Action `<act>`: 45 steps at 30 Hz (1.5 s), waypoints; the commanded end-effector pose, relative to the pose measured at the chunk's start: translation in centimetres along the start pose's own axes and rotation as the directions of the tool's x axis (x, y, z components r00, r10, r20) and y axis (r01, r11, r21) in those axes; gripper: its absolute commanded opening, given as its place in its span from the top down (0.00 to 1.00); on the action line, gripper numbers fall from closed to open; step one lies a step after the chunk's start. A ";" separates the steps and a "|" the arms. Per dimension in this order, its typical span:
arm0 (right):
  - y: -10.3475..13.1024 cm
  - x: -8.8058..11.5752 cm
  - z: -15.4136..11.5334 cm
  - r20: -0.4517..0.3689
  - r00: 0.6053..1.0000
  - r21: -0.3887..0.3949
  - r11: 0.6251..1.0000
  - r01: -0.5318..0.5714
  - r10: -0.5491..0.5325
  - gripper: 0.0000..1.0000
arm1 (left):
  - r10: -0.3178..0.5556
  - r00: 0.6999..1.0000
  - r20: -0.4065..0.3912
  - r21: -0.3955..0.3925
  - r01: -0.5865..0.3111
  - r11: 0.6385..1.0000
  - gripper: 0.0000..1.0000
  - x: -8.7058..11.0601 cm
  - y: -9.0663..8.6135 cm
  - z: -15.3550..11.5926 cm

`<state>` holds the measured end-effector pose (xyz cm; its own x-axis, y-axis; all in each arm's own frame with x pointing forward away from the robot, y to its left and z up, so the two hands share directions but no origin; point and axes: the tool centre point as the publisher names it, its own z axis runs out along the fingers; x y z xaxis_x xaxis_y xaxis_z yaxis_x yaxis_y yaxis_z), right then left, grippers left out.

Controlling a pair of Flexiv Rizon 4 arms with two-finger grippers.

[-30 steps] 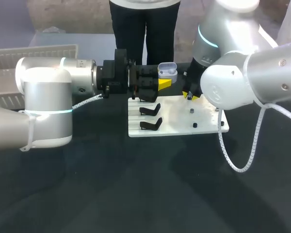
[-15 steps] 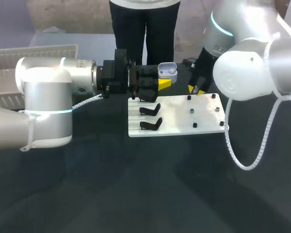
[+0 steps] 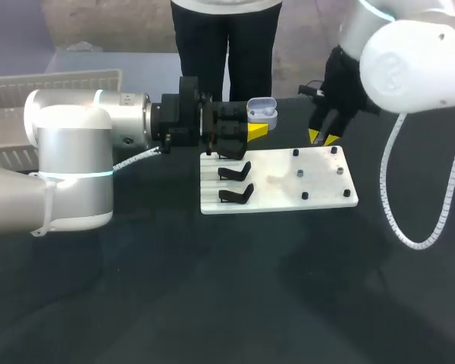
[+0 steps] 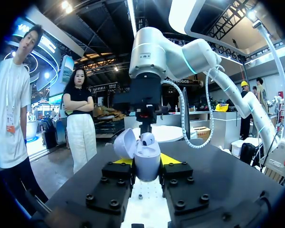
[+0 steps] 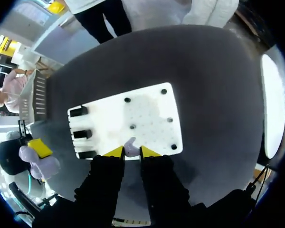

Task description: Pick up each earbud case from the left stands, insert the matching earbuds, close the lid, and place the case in the box.

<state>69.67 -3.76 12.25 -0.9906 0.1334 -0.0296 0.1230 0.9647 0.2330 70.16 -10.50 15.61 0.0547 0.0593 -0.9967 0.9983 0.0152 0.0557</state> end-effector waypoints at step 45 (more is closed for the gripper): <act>12.0 3.9 -9.8 0.004 0.838 0.085 0.836 0.543 -0.545 1.00 | 0.004 1.000 0.004 -0.006 -0.004 1.000 1.00 0.1 -0.1 0.0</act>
<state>66.43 5.69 24.81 -0.8963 -0.4153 -0.1556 -0.4323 0.8964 0.0977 70.16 -10.51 15.61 0.0547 0.0593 -0.9967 0.9983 0.0151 0.0557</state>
